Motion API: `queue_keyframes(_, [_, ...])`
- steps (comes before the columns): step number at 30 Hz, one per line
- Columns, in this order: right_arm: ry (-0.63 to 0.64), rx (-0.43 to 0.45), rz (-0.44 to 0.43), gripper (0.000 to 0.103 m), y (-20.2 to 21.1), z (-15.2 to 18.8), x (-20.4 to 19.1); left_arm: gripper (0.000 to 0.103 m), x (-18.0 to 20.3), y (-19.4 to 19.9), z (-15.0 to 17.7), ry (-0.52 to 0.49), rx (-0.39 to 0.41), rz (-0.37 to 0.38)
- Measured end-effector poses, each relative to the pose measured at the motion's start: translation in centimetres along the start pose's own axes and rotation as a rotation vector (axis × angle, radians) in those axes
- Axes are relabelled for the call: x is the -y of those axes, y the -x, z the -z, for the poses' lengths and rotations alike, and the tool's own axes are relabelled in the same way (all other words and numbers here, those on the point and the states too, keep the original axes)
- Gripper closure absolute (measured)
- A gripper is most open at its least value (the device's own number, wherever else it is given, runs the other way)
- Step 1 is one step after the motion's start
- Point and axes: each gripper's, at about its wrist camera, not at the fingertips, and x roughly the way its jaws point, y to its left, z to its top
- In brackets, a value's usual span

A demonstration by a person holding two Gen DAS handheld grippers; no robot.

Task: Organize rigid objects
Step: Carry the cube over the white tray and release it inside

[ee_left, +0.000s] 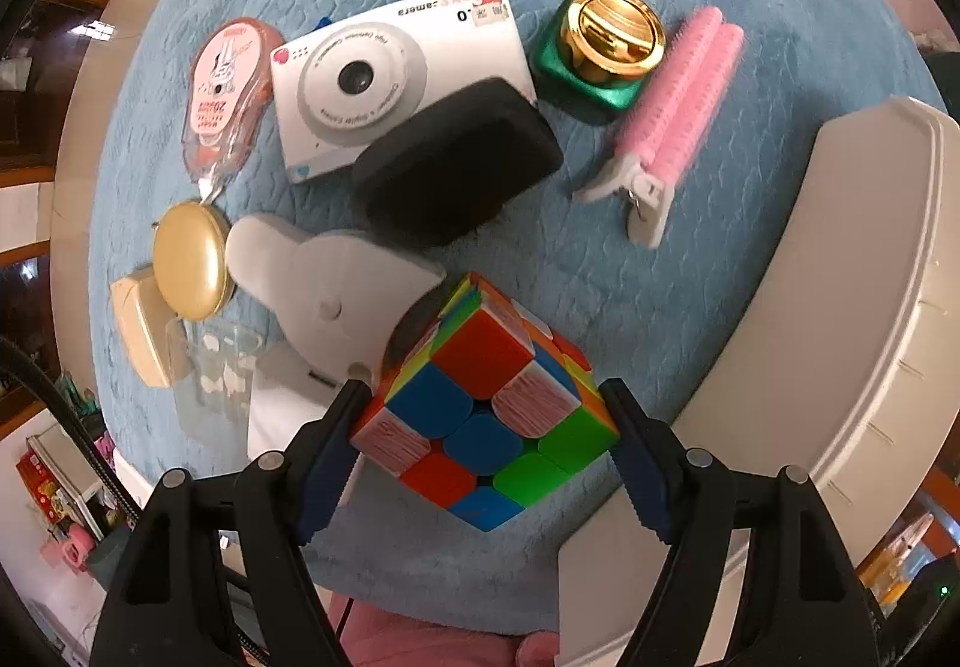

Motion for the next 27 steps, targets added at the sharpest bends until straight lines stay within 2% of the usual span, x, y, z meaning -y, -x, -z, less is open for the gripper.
queue_keyframes(7, [0.002, -0.007, -0.017, 0.091, -0.1, 0.2, 0.3, 0.024, -0.9, 2.8, 3.0, -0.026, 0.046, -0.008])
queue_keyframes(13, [0.016, -0.002, -0.015, 0.091, -0.2, 0.1, 0.4, 0.024, -1.1, 6.7, 6.2, -0.090, 0.129, -0.010])
queue_keyframes(16, [0.025, 0.001, -0.009, 0.091, -0.2, 0.0, 0.2, 0.024, -0.5, 8.6, 7.8, -0.132, 0.176, 0.003])
queue_keyframes(20, [0.048, 0.011, 0.003, 0.092, -0.1, 0.0, -0.3, 0.024, 2.1, 10.8, 8.4, -0.160, 0.222, 0.010])
queue_keyframes(27, [0.072, 0.056, 0.023, 0.093, 0.4, -0.7, -0.4, 0.024, 5.3, 12.9, 9.8, -0.222, 0.264, 0.019])
